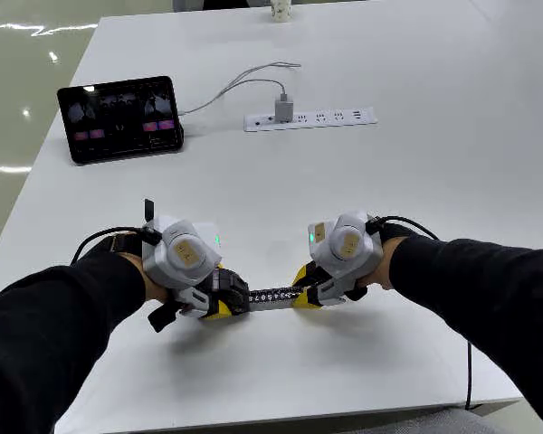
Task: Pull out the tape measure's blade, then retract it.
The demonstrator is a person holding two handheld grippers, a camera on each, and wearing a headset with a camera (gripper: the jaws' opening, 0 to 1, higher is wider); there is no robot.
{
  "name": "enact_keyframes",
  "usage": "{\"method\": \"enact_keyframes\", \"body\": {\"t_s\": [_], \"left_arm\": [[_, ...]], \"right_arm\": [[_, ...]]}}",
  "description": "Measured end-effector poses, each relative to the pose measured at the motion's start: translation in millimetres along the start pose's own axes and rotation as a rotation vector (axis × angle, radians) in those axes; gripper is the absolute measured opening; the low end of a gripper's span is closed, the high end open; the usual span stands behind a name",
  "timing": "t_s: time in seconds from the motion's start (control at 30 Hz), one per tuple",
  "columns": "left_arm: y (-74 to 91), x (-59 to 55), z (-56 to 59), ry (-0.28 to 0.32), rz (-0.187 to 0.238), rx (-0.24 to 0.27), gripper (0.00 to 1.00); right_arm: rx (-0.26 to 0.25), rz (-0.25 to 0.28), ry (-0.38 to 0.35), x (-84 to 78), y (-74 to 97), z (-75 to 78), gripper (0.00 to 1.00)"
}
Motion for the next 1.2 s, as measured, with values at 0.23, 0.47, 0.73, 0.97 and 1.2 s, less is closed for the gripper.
{"method": "enact_keyframes", "body": {"t_s": [0.23,0.47,0.73,0.97,1.2], "left_arm": [[0.2,-0.1,-0.3,-0.001,-0.001,0.001,0.35],[0.2,-0.1,-0.4,0.001,-0.001,0.002,0.35],[0.0,0.5,0.4,-0.004,-0.001,0.005,0.34],[0.1,0.4,0.2,-0.007,0.000,0.008,0.34],[-0.3,0.4,-0.2,-0.004,0.004,0.011,0.34]], "right_arm": [[-0.004,-0.004,0.001,-4.2,3.6,-0.3,0.11],[-0.006,-0.007,-0.001,-7.0,6.5,-1.4,0.11],[-0.006,-0.008,-0.006,-11.2,9.7,-3.1,0.11],[-0.007,-0.012,-0.011,-15.5,12.6,-2.5,0.11],[-0.006,-0.015,-0.016,-19.0,15.9,-2.9,0.11]]}}
Point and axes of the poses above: the centre of the closed fingertips' face, and the gripper's own axes: y roughly backward along the fingers, z roughly to its right, x roughly out of its top, the point moved 4 cm from there along y, roughly backward along the fingers, and after that the axes turned 12 degrees about x, right-handed, at the moved point
